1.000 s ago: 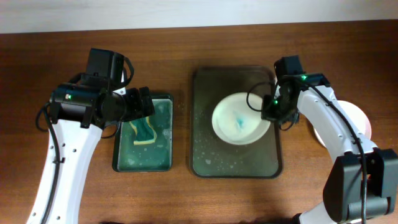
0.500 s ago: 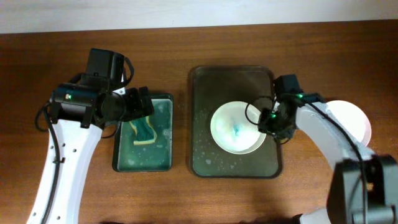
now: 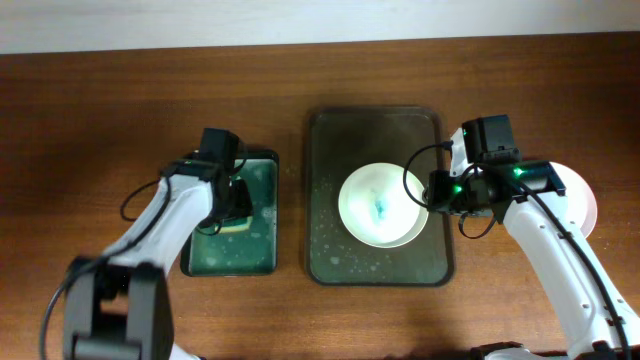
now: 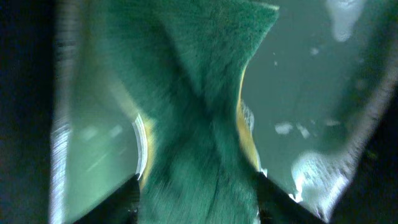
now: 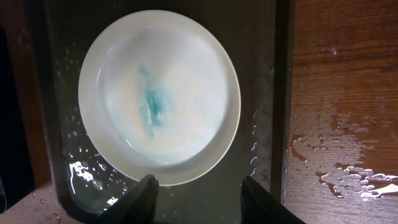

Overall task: Clean dirty plates on tray and stack at the side
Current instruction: 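Grasp the sponge from the soapy tray with the left gripper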

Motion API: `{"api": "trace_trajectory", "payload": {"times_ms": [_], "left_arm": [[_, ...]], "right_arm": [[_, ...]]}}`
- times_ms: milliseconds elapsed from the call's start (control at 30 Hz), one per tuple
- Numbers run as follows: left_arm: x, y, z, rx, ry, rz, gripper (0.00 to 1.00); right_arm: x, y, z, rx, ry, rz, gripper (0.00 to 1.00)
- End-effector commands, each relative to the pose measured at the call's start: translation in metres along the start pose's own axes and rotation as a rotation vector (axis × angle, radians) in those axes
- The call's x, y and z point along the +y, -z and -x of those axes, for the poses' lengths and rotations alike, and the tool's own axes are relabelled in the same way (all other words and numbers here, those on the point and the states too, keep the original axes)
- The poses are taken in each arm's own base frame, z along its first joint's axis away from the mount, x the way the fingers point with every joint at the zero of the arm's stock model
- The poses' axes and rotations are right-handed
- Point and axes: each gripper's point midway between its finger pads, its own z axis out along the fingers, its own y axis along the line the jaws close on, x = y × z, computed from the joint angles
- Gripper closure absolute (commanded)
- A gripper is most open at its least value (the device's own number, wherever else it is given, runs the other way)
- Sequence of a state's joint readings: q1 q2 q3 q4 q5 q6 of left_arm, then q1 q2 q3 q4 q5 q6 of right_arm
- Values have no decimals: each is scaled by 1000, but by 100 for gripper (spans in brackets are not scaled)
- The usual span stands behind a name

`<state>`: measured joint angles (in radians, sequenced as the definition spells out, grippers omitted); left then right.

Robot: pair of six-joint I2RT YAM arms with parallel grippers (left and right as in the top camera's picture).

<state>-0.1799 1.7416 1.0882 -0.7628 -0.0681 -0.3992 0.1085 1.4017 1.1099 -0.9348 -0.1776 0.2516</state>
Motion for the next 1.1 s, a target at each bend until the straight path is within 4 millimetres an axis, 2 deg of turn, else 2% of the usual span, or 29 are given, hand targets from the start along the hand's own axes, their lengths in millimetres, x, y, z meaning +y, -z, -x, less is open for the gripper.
{"api": "trace_trajectory", "payload": {"times_ms": [0, 33, 67, 100, 233, 367, 467, 567, 600, 633, 667, 733, 767, 867, 967, 1067], "left_arm": [[-3, -39, -13, 96, -2, -1, 58], [-2, -48, -15, 111, -3, 6, 62], [-2, -54, -17, 125, -3, 10, 76], [-1, -58, -20, 139, -5, 16, 100], [-1, -44, -18, 146, -5, 19, 100], [-7, -6, 4, 99, -58, -3, 100], [-9, 14, 12, 74, -89, -14, 100], [-6, 13, 4, 104, -89, -3, 100], [-5, 12, 1, 114, -90, 1, 97], [-4, 11, -2, 122, -90, 4, 81], [-2, 9, -4, 129, -91, 8, 60], [6, 8, -2, 113, -94, 55, 42], [11, 8, 5, 84, -95, 91, 37], [13, 7, 26, -11, -88, 118, 35], [6, 5, 41, -67, -80, 96, 42], [-3, -7, 41, -52, -81, 51, 44]], "right_arm": [[0, -1, 1, 4, 14, -6, 56], [-1, -1, 0, 5, 13, -8, 55], [-2, -1, 0, 6, 12, -18, 56], [-6, -1, 1, 1, 8, -40, 56], [-24, -4, 4, -4, -80, -106, 55], [-44, -20, 2, 56, -161, -125, 55], [-45, -37, -5, 130, -165, -79, 56], [-46, -46, -8, 164, -169, -77, 56], [-46, -48, -9, 171, -170, -78, 55], [-47, -48, -10, 173, -171, -79, 55], [-47, -49, -10, 174, -171, -79, 55], [-47, -49, -10, 174, -171, -79, 52], [-47, -49, -9, 173, -172, -79, 52], [-47, -49, -8, 169, -171, -79, 51], [-47, -49, -8, 169, -171, -79, 51], [-47, -49, -9, 170, -172, -78, 51]]}}
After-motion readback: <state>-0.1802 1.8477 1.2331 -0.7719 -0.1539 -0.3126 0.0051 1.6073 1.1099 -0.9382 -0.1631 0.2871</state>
